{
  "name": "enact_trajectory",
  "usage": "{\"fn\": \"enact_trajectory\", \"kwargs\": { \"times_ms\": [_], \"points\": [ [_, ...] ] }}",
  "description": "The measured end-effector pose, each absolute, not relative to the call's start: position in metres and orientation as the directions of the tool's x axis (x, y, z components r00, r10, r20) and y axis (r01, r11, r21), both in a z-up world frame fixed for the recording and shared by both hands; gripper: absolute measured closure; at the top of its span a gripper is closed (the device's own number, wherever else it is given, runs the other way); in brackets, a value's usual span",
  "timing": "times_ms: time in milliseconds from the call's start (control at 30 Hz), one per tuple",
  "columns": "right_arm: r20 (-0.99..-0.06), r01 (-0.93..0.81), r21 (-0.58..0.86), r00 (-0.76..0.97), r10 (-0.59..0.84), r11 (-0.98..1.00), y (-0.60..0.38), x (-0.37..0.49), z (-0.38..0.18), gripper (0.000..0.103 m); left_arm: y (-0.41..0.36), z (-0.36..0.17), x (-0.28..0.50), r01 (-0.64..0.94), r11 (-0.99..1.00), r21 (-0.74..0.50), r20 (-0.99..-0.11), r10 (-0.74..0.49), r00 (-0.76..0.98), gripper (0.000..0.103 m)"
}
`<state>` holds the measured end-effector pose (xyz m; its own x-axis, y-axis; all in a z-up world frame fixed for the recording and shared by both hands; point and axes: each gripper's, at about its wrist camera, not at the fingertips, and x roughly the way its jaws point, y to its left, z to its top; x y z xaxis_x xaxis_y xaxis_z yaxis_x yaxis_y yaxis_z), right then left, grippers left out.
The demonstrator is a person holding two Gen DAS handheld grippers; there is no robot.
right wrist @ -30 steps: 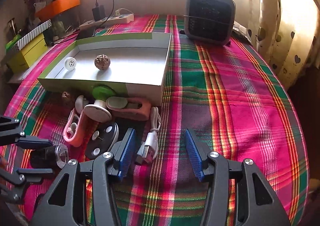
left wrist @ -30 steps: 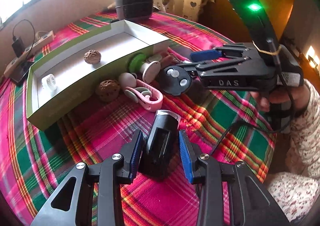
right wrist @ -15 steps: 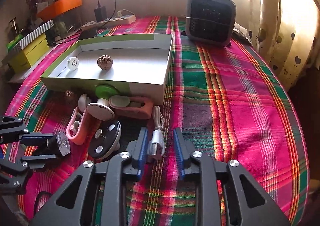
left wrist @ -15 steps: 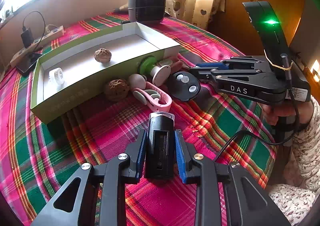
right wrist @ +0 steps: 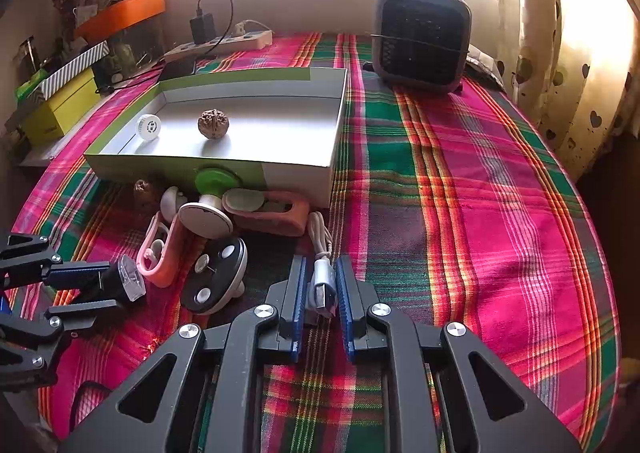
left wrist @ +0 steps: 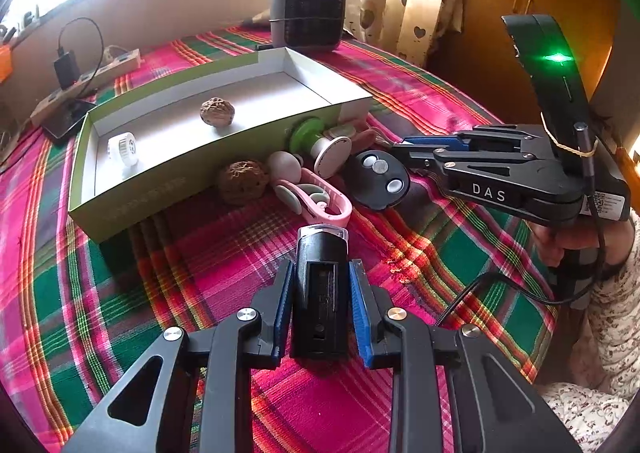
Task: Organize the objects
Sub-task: 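Carry the black device and the USB cable over the white box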
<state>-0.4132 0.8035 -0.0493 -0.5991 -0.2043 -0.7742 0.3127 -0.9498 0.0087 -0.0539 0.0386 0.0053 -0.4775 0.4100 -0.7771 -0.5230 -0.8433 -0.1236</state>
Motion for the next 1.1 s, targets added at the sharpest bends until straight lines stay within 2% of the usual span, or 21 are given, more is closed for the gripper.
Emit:
{"fn": "enact_trajectory", "kwargs": {
  "times_ms": [467,1100],
  "points": [
    [-0.769,0.306,0.021,-0.604,-0.211,-0.952,0.805,-0.412,-0.048,0.088,0.027,0.009,-0.059,-0.471,-0.876,-0.106,-0.772,0.371,-0.516,0.078],
    [-0.739,0.286,0.079,-0.625,-0.249,-0.955,0.814,-0.403,-0.034,0.088,0.005,0.024,-0.068,-0.417,-0.895,-0.16,-0.745,0.387,-0.544,0.078]
  ]
}}
